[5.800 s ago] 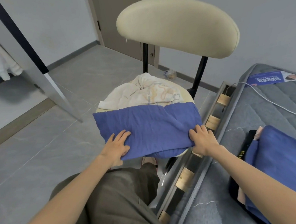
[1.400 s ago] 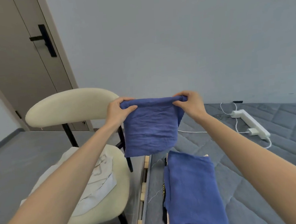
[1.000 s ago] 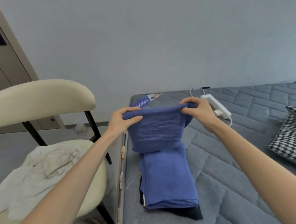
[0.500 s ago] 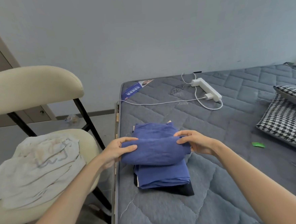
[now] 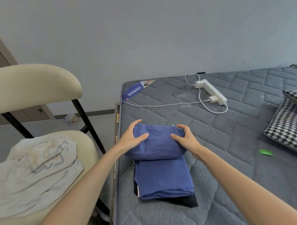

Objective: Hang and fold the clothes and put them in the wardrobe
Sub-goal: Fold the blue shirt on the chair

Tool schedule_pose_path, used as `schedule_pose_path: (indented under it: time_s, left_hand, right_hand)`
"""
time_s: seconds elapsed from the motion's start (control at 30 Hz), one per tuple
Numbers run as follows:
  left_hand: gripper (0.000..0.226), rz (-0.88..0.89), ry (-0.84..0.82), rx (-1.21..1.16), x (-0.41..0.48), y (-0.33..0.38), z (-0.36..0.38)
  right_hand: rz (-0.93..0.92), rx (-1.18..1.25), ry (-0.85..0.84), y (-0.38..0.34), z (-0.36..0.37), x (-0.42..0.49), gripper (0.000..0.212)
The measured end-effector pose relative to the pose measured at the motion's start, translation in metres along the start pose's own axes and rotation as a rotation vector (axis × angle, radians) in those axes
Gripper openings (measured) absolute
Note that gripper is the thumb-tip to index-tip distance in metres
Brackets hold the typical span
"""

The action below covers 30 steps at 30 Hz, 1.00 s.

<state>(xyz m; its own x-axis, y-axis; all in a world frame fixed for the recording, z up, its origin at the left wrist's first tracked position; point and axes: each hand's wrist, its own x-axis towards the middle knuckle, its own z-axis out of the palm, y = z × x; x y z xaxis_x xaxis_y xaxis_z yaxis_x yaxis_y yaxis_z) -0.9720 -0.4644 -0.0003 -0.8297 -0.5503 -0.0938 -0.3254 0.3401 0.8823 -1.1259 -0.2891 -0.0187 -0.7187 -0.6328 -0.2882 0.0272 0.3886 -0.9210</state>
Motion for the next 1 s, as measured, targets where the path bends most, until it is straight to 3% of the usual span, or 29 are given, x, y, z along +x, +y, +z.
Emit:
schedule_pose_path:
  time_s: [0.17,0.27,0.33,0.47,0.67,0.83,1.0]
  left_hand:
    - [0.079,-0.189,0.217,-0.108,0.003,-0.025,0.011]
    - [0.087,-0.47,0.212,-0.251,-0.001,-0.036,0.016]
    - [0.077,-0.555,0.138,-0.36,-0.004,-0.038,0.018]
    - [0.063,-0.574,0.164,-0.398,-0.008,-0.029,0.021]
    - [0.056,-0.578,0.224,-0.436,-0.015,-0.011,0.016]
    - [0.054,-0.526,0.252,-0.499,-0.021,0.0,0.007]
    - [0.035,-0.446,0.279,-0.648,-0.034,0.012,-0.005]
  right_hand:
    - [0.15,-0.24,0.232,0.011,0.021,-0.002,0.092]
    - [0.294,-0.314,0.212,0.013,0.025,-0.004,0.085]
    - [0.285,-0.327,0.184,0.013,0.025,-0.004,0.073]
    - [0.153,-0.293,0.241,0.014,0.029,-0.003,0.058]
    - [0.109,-0.026,0.157,0.002,0.028,-0.002,0.044]
    - [0.011,-0.064,0.177,-0.019,0.017,0.006,0.046]
    - [-0.108,-0.105,0.15,-0.05,0.006,0.018,0.04]
